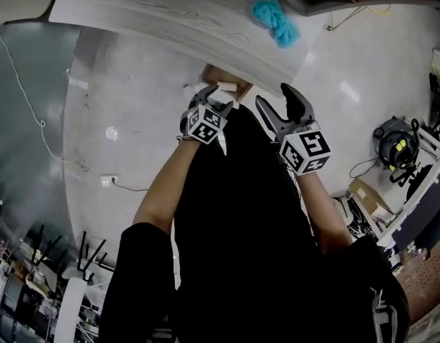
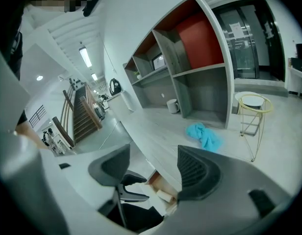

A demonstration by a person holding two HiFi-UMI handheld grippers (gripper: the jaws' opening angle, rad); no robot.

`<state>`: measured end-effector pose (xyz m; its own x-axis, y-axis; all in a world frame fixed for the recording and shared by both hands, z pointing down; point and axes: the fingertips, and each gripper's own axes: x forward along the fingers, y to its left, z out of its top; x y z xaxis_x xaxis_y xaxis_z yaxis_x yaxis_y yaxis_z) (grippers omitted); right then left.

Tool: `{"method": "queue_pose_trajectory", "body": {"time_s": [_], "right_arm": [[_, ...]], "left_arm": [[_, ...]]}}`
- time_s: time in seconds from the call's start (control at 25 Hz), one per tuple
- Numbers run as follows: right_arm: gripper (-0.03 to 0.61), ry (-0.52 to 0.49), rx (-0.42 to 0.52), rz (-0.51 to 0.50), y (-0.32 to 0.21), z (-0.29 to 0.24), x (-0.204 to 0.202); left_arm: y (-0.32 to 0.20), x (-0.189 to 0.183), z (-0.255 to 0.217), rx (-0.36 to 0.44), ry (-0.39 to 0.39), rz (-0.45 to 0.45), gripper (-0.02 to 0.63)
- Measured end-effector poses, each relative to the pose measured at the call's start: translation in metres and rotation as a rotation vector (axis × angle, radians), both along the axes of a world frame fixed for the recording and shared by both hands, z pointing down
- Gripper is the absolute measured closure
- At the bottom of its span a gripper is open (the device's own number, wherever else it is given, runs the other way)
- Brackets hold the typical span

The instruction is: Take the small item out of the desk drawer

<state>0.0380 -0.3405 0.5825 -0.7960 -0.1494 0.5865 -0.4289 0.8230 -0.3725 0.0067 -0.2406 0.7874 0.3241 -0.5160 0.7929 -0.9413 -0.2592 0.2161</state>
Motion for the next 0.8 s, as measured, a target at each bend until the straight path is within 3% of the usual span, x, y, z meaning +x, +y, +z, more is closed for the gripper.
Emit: {"method": "queue_pose_trajectory", "body": {"time_s": [0.36, 0.8], "right_arm": [[0.291, 0.016, -0.073, -0.040, 0.025, 0.041, 0.011], [0.285, 0.028, -0.113, -0.017, 0.037, 0.073, 0.029]], "left_arm": [[-0.004, 0.015, 0.069, -0.068, -0.063, 0.114, 0.357], [-0.013, 0.029, 0.126, -0.130, -0.152, 0.294, 0.357]]}}
